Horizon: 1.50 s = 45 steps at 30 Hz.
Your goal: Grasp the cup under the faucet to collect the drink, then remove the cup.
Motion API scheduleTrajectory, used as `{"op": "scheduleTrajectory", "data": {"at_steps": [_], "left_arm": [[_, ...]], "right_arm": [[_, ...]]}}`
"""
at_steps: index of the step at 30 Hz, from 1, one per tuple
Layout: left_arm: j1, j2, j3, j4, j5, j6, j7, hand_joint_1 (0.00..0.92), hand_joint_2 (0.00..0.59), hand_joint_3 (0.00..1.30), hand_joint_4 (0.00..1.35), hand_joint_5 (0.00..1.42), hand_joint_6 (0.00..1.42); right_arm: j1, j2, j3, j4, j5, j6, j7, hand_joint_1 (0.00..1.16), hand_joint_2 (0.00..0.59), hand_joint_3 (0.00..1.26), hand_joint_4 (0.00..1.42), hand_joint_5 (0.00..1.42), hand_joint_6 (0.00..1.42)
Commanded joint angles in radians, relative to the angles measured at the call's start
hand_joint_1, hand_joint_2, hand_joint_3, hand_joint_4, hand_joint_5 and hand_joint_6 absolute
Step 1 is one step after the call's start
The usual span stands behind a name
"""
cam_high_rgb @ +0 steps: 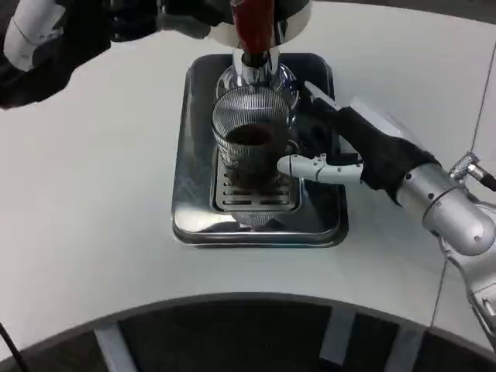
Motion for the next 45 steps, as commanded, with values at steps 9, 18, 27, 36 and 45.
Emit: {"op": "scheduleTrajectory", "data": {"at_steps": [9,18,27,36,45], "left_arm": [[0.048,0.046,0.029,-0.020,-0.006,0.000,0.035,0.000,0.059,0.19,0.16,0.28,0.29],[0.072,0.070,0.043,0.003,0.006,-0.011,0.072,0.000,0.060,0.20,0.16,0.28,0.30],[0.093,0.102,0.041,0.047,0.023,-0.035,0.109,0.000,0.060,0.20,0.17,0.28,0.31],[0.111,0.126,0.037,0.093,0.038,-0.059,0.142,0.000,0.061,0.20,0.17,0.29,0.31],[0.131,0.142,0.038,0.135,0.062,-0.084,0.164,0.000,0.064,0.20,0.17,0.29,0.31]], "right_arm": [[-0.021,0.035,0.017,0.003,0.003,0.005,0.004,0.48,0.203,0.00,0.00,0.00,0.00],[-0.007,0.045,0.018,-0.005,0.008,0.010,0.003,0.48,0.200,0.00,0.00,0.00,0.00],[0.000,0.060,0.014,-0.008,0.009,0.007,-0.011,0.62,0.226,0.03,0.01,0.00,0.00],[0.019,0.071,0.003,-0.008,0.019,-0.004,-0.039,0.74,0.217,0.19,0.17,0.08,0.02],[0.029,0.075,0.004,-0.017,0.019,-0.019,-0.068,0.81,0.218,0.40,0.41,0.32,0.12]]}}
